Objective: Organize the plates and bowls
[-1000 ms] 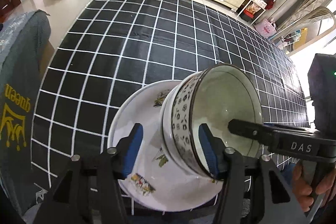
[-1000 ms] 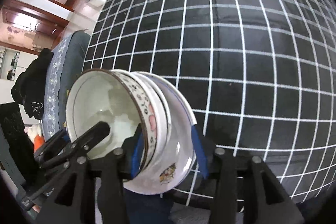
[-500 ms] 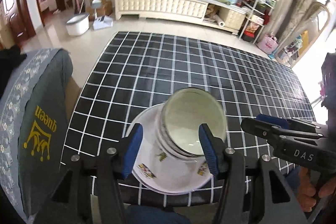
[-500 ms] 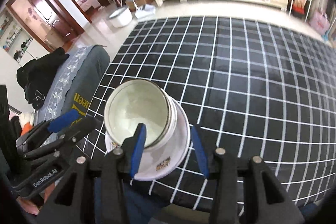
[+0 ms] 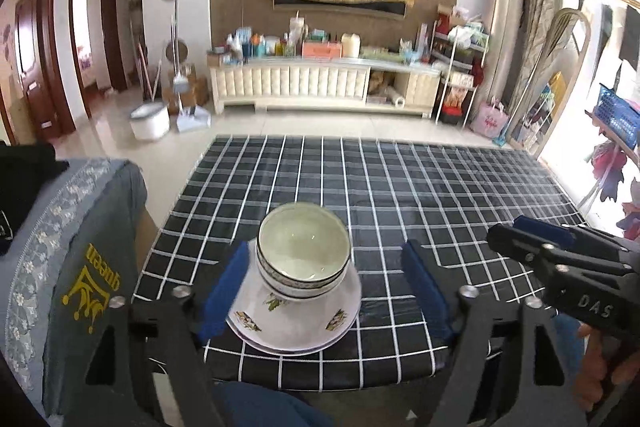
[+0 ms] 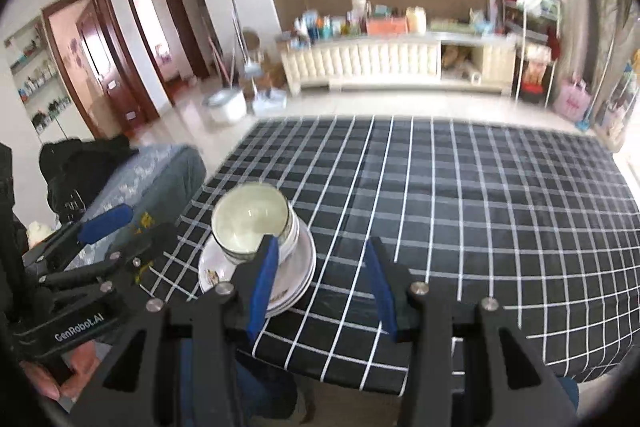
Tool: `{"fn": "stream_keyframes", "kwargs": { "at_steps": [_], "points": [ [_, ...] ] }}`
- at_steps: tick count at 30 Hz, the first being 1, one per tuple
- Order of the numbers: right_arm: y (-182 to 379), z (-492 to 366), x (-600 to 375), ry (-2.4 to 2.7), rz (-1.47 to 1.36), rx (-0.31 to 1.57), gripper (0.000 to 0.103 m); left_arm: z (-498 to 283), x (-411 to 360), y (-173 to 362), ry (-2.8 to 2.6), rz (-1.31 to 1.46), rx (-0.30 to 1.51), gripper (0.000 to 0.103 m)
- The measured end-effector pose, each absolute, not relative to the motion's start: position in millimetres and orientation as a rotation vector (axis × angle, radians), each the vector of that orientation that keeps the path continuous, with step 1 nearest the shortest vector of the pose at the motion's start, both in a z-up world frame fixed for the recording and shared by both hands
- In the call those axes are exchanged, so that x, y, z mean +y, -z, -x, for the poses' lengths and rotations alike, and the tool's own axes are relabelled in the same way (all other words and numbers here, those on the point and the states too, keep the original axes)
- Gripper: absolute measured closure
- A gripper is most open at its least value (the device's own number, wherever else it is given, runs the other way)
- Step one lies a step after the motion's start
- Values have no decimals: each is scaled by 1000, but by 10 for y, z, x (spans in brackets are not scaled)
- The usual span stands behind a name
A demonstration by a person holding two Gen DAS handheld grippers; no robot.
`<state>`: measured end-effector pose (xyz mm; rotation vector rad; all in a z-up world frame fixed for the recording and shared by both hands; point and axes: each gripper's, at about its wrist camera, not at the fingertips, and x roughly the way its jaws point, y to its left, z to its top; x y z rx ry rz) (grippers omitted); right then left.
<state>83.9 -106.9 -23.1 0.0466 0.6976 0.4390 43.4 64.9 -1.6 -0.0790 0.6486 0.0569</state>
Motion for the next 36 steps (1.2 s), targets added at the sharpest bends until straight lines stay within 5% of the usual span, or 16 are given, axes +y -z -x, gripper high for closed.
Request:
{"fn": "stream_keyframes", "kwargs": {
  "at_steps": [1, 7, 36],
  "points": [
    [209, -776, -1104, -427, -41, 671, 27, -357, 603, -32, -50, 72, 622, 19],
    [109, -448, -1359, -362, -18, 563, 0, -46, 355, -182, -28, 2, 569, 0],
    [167, 311, -1721, -292, 21, 476, 0, 720, -13, -48, -21, -12, 518, 0]
  ]
}}
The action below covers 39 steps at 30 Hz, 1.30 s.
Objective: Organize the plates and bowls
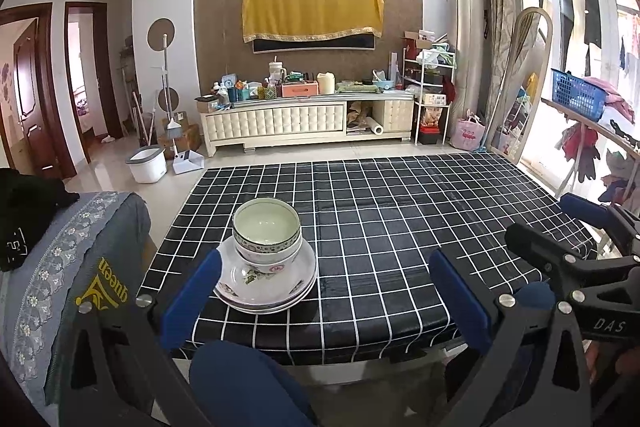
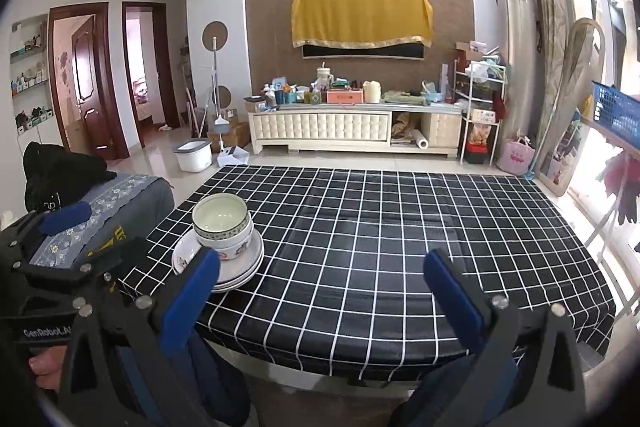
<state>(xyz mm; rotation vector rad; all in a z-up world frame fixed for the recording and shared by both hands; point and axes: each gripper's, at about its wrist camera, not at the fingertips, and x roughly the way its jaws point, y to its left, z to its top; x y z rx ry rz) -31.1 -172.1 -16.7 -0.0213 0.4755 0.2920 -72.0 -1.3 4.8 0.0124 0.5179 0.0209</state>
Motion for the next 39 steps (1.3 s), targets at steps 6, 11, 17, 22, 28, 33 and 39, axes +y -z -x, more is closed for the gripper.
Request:
{"fn": "stream_keyframes", "kwargs": {
  "at_steps": [6, 11, 17, 22, 28, 33, 39],
  "points": [
    [186, 317, -1735, -299, 20, 480, 0, 737, -26, -56, -28, -16, 515, 0],
    [187, 307, -1743, -294, 23, 483, 0, 748, -34, -57, -31, -18, 513, 0],
    [181, 302, -1745, -293, 28, 485, 0, 751, -39, -61, -26, -19, 515, 0],
    [177, 297, -1733, -293, 27, 488, 0, 746, -42, -62, -24, -23, 516, 0],
    [173, 300, -1736, -291, 29, 484, 0, 747, -43, -66, -24, -26, 513, 0],
    [163, 310, -1742, -289, 28, 479, 0, 754, -41, -64, -18, -23, 512, 0],
    [159, 316, -1752, -291, 20, 483, 0, 754, -43, -65, -14, -25, 510, 0]
  ]
}}
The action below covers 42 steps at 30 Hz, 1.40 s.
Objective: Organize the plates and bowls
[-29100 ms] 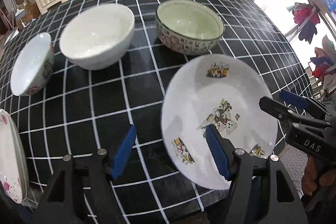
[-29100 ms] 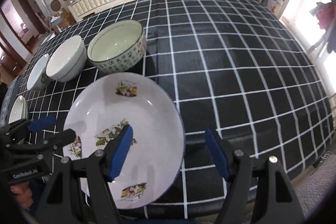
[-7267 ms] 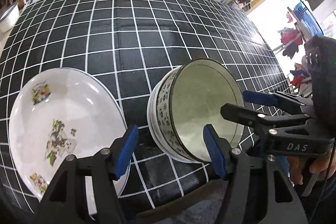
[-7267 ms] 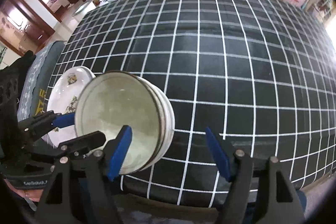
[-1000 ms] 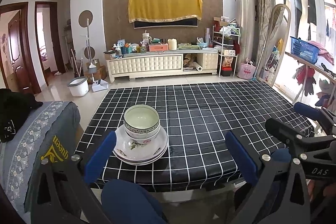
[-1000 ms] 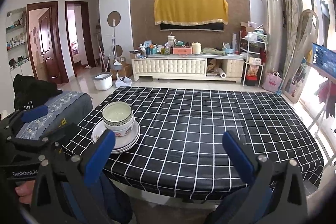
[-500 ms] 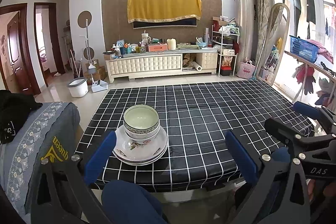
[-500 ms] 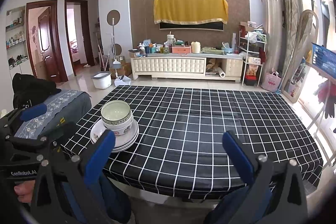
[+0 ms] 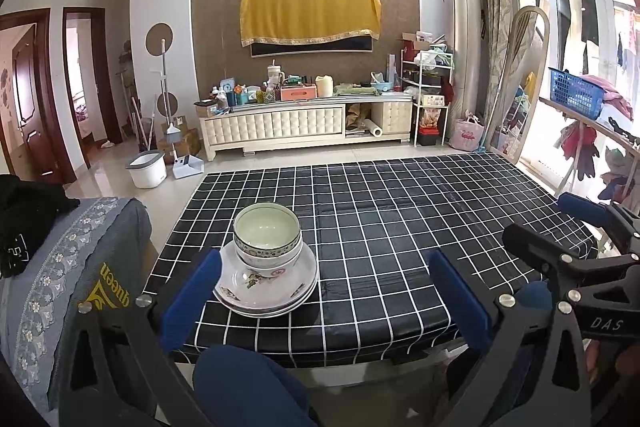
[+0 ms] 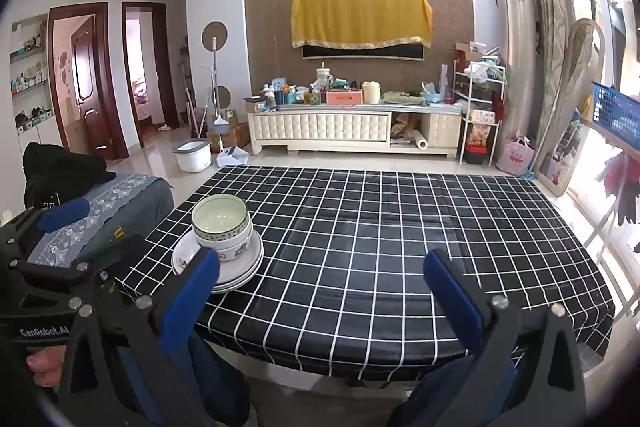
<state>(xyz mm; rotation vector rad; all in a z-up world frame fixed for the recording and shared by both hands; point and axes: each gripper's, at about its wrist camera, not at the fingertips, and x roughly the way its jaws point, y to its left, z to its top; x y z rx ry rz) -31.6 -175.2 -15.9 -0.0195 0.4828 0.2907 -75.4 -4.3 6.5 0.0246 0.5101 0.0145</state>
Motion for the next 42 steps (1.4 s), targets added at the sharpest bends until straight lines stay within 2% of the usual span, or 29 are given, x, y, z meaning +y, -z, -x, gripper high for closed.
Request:
{"fn": "stream_keyframes", "kwargs": {
  "at_steps": [42],
  "points": [
    [186, 330, -1752, -293, 35, 498, 0, 763, 44, -79, 0, -9, 521, 0]
  ]
}}
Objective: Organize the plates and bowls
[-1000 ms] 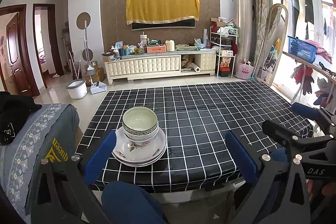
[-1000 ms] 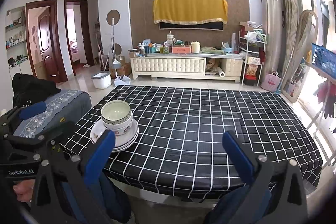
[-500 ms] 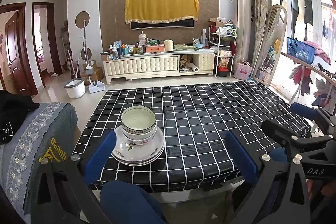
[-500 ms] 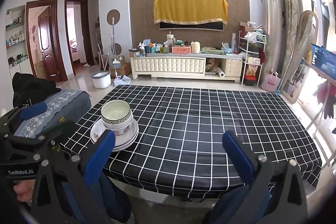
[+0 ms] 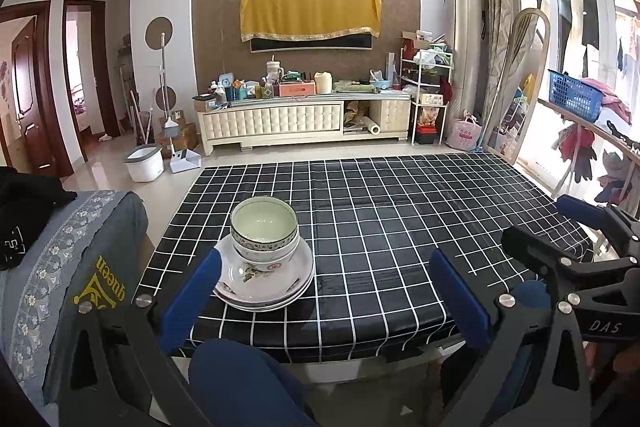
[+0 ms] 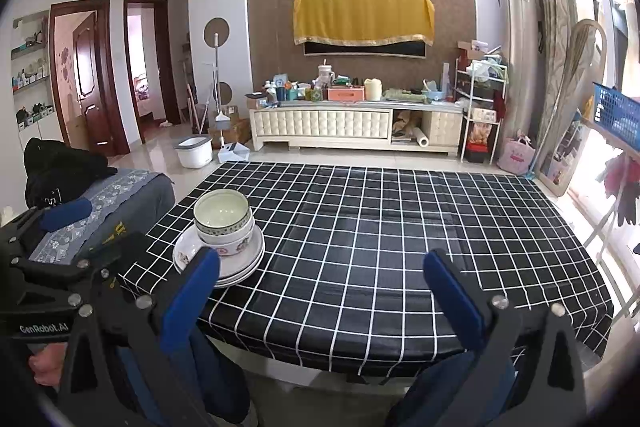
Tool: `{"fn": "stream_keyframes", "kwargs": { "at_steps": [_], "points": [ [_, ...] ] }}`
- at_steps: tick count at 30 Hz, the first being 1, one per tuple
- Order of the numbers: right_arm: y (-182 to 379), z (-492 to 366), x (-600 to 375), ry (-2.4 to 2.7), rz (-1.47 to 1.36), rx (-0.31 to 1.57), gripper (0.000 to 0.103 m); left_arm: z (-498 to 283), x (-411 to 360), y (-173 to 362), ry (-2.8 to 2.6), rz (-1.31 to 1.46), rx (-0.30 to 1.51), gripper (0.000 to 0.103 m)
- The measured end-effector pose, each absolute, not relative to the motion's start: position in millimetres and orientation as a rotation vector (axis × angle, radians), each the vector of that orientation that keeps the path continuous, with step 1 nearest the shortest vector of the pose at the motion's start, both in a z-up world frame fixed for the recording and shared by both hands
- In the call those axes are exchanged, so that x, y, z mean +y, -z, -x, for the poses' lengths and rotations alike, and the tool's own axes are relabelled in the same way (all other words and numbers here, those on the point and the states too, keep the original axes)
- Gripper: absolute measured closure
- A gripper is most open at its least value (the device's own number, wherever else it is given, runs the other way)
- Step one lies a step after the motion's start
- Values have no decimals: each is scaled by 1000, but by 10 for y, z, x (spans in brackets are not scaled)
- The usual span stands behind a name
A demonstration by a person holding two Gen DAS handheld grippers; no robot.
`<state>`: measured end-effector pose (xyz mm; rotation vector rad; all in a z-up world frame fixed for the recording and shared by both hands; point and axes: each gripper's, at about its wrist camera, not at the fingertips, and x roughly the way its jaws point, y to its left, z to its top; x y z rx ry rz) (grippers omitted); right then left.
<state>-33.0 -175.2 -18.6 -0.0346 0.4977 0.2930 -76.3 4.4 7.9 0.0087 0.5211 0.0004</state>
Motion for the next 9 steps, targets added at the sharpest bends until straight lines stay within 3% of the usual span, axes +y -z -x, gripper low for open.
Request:
{"fn": "stream_keyframes", "kwargs": {
  "at_steps": [9],
  "points": [
    [195, 318, -1771, -295, 33, 506, 0, 765, 43, -86, 10, -10, 523, 0]
  ]
}}
